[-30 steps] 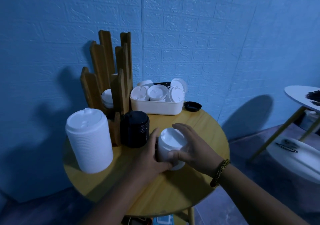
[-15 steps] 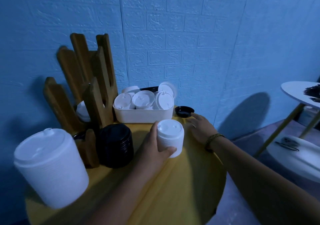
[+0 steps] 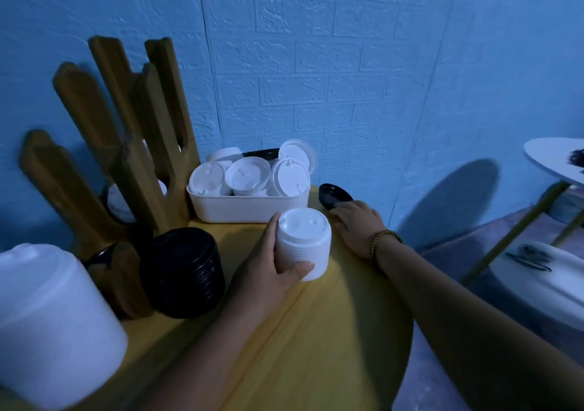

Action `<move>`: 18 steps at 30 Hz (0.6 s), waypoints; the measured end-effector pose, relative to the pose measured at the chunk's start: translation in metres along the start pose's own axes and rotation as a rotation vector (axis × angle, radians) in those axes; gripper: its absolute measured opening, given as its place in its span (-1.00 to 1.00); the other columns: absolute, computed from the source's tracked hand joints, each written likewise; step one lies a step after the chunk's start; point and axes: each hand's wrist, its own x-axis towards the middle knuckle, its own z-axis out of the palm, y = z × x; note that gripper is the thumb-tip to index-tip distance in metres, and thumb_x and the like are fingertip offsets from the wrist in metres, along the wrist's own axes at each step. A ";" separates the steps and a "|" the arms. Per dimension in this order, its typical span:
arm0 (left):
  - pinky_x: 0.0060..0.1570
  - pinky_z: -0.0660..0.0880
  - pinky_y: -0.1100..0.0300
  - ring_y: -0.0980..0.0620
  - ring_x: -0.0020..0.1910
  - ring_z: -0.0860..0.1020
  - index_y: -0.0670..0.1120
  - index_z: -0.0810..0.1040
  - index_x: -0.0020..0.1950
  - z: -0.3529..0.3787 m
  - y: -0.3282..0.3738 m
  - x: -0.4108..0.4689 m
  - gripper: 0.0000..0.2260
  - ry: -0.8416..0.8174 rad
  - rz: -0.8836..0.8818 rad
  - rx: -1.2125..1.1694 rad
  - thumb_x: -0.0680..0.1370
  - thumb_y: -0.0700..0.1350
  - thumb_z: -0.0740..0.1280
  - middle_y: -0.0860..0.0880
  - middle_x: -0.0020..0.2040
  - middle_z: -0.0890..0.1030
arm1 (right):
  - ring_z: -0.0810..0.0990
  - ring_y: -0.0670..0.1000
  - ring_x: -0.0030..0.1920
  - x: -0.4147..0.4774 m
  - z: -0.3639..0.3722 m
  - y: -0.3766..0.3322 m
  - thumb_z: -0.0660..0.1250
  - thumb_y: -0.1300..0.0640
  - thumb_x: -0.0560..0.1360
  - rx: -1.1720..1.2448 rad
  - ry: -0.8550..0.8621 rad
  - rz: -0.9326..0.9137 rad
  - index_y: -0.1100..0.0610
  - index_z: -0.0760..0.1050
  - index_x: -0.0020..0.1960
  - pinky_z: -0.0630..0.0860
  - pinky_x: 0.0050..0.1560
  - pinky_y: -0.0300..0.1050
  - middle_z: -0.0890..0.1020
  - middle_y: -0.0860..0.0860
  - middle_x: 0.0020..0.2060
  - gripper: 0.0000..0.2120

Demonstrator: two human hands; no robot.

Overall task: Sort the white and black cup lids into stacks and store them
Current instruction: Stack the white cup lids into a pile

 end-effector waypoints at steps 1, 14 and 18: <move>0.42 0.40 -0.08 0.13 0.46 0.37 0.48 -0.04 0.52 -0.001 0.001 -0.001 -0.12 0.001 0.002 0.008 0.41 0.24 0.50 0.25 0.53 0.32 | 0.28 0.03 0.45 -0.005 -0.001 0.000 0.18 0.09 0.61 0.045 0.045 -0.032 -0.08 0.45 0.39 0.22 0.42 0.02 0.41 -0.12 0.43 -0.64; 0.38 0.42 0.00 0.04 0.41 0.44 0.19 0.15 0.62 -0.008 0.011 -0.035 -0.13 0.085 0.005 0.025 0.44 0.06 0.57 0.13 0.48 0.42 | 0.67 0.15 -0.21 -0.102 -0.030 -0.011 0.33 0.32 0.57 1.362 0.123 0.578 0.15 0.44 0.18 0.67 -0.09 0.13 0.59 0.22 0.01 -0.78; 0.38 0.43 -0.02 0.04 0.40 0.44 0.20 0.14 0.61 -0.011 0.011 -0.051 -0.14 0.088 0.007 0.031 0.44 0.08 0.56 0.13 0.48 0.42 | 0.67 0.08 -0.22 -0.123 -0.035 -0.015 0.37 0.09 0.56 0.788 0.014 0.496 0.08 0.47 0.18 0.63 -0.25 -0.04 0.65 0.14 -0.07 -0.78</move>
